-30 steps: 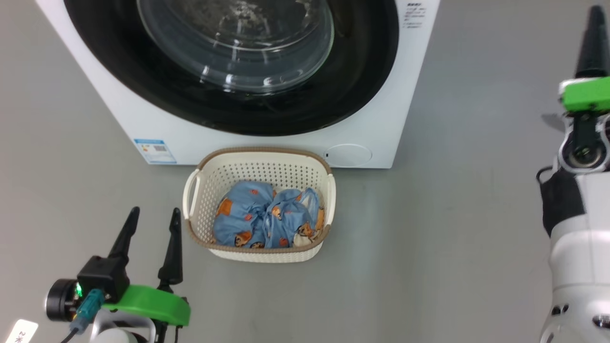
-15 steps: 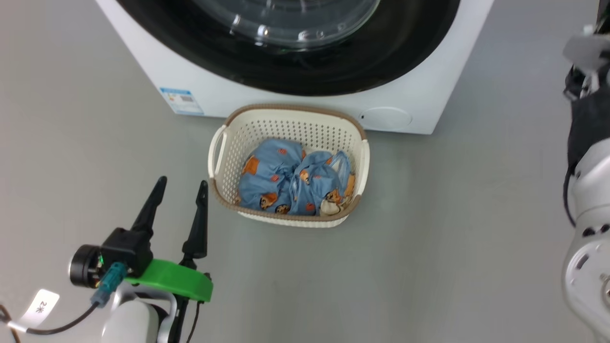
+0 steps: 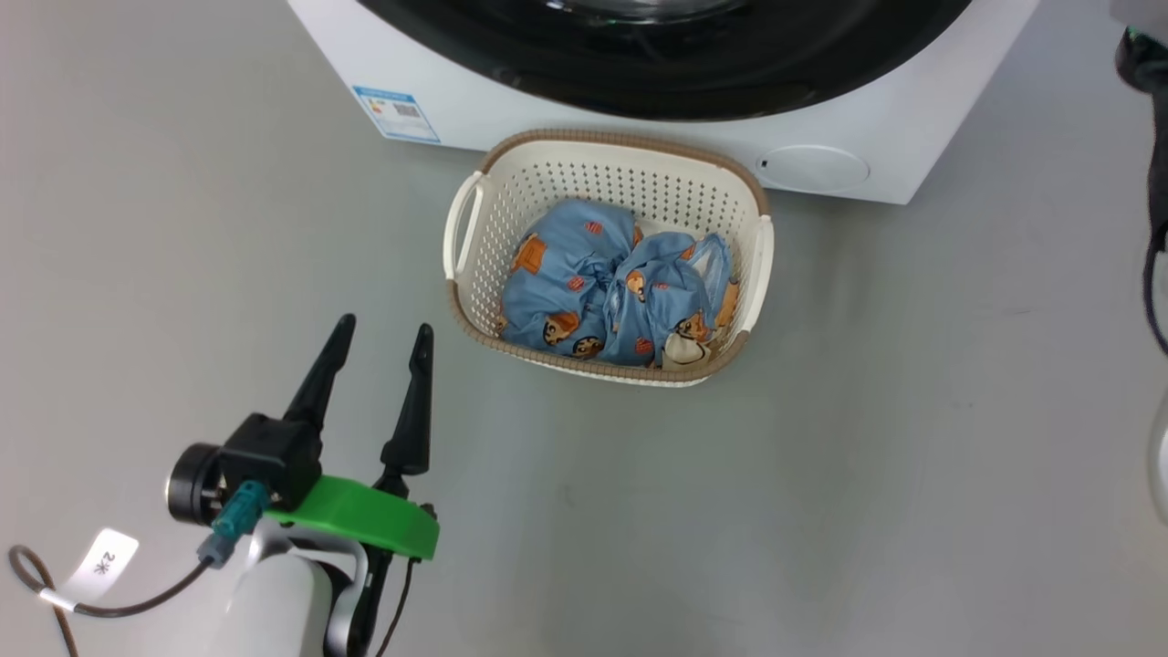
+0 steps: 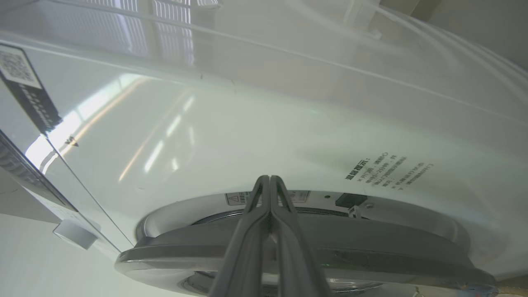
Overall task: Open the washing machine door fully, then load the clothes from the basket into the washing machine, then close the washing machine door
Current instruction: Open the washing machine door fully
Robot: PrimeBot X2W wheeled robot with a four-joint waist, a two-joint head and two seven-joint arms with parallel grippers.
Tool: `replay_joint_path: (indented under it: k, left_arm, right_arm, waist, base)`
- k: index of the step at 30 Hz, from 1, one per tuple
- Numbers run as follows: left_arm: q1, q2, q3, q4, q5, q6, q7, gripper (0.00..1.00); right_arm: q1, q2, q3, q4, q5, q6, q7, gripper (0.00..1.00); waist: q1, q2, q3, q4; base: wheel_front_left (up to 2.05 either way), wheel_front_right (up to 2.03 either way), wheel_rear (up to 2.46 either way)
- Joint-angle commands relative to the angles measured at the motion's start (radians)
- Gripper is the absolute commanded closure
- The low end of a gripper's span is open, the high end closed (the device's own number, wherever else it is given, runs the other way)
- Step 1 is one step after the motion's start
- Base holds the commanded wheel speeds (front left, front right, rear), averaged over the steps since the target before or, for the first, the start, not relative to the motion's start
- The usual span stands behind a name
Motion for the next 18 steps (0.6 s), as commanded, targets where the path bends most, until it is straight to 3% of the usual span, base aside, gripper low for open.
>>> replay_joint_path:
  k: [1,18]
  left_arm:
    - [-0.030,0.019,0.026,-0.028,-0.009,0.010,-0.006,0.00]
    - [-0.061,0.019,-0.005,-0.045,-0.051,0.039,-0.006,0.00]
  right_arm:
    - [-0.061,0.005,0.015,-0.010,-0.020,0.002,0.016,1.00]
    - [-0.197,-0.033,0.038,0.110,-0.148,0.002,0.069,1.00]
  waist:
    - [0.0000,-0.0001,0.020,0.015]
    - [0.0000,-0.0001,0.078,0.045]
  base:
    - [0.00,0.00,0.00]
    - [0.00,0.00,0.00]
